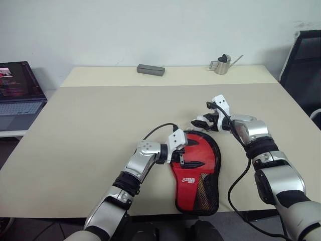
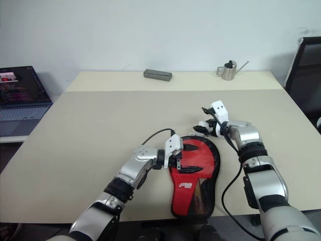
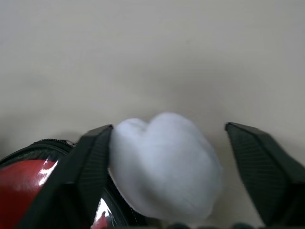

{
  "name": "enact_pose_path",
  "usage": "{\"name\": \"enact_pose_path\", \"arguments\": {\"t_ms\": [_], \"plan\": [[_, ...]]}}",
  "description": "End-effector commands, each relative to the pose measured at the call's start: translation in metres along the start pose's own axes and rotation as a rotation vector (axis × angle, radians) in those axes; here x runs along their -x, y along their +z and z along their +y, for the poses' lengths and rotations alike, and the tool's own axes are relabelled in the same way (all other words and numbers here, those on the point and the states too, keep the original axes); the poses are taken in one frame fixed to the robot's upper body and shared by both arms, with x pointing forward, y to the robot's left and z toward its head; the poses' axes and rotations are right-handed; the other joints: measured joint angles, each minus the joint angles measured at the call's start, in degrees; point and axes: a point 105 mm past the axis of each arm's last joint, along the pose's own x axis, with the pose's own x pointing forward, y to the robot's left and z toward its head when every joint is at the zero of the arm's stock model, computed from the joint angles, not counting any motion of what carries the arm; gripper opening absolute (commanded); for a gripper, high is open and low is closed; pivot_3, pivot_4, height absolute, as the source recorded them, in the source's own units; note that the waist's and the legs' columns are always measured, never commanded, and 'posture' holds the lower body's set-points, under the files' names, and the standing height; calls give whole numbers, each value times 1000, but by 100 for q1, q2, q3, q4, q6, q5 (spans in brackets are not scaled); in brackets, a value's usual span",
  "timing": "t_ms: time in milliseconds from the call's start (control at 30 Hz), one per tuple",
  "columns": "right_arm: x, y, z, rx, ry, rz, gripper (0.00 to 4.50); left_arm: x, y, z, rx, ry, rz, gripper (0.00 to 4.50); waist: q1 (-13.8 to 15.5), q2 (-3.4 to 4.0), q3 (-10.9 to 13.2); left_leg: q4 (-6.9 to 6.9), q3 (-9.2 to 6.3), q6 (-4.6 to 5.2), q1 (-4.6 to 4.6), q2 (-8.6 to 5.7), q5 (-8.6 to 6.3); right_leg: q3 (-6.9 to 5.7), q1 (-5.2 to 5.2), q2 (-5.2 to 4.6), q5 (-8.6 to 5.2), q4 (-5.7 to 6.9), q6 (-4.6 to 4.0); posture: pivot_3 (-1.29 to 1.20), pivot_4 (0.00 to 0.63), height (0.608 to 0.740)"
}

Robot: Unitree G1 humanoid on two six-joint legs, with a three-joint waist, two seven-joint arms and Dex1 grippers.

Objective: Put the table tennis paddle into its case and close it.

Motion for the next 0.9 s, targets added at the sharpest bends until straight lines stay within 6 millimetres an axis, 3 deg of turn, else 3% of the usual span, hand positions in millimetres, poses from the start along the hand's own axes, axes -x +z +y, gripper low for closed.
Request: {"name": "enact_pose_path", "arguments": {"t_ms": [33, 200, 300, 367, 633, 833, 900], "plan": [[1, 16, 6, 43, 30, -29, 2805, -1, -12, -2, 23, 7, 40, 4500, 0, 4, -2, 0, 0, 0, 0, 0, 0, 0, 0, 0, 0, 0, 0, 0, 150, 740], [1, 7, 11, 38, 63, 8, 1071, -1, -13, -2, 23, 9, 43, 4500, -3, 12, -7, 0, 0, 0, 2, 0, 0, 0, 0, 0, 0, 2, 0, 0, 150, 740], [1, 3, 12, 53, 66, 26, 301, -1, -13, -2, 22, 8, 44, 4500, -4, 14, -8, 0, 0, 0, 2, 0, 0, 0, 1, 0, 0, 2, 0, 0, 150, 740], [1, 2, 14, 62, 76, 22, 13, -1, -13, -3, 22, 7, 44, 4500, -4, 14, -9, 0, 0, 0, 2, 0, 0, 0, 1, 0, 0, 2, 0, 0, 150, 740], [1, -5, 19, 81, 94, 43, 5, -1, -14, -4, 23, 5, 47, 4500, -4, 20, -12, 0, 0, 0, 4, 0, 0, 1, 1, 0, 0, 3, 0, 0, 150, 740], [0, -7, 20, 70, 89, 59, 1959, 0, -15, -3, 25, 7, 49, 4500, -6, 25, -15, 0, 0, 0, 6, 1, 0, 1, 2, 1, 0, 3, 0, 0, 150, 740], [0, -8, 20, 67, 88, 65, 1959, 0, -15, -3, 25, 7, 50, 4500, -6, 28, -17, 0, 1, 0, 7, 1, 0, 1, 2, 1, 0, 3, 0, 0, 150, 740]]}}
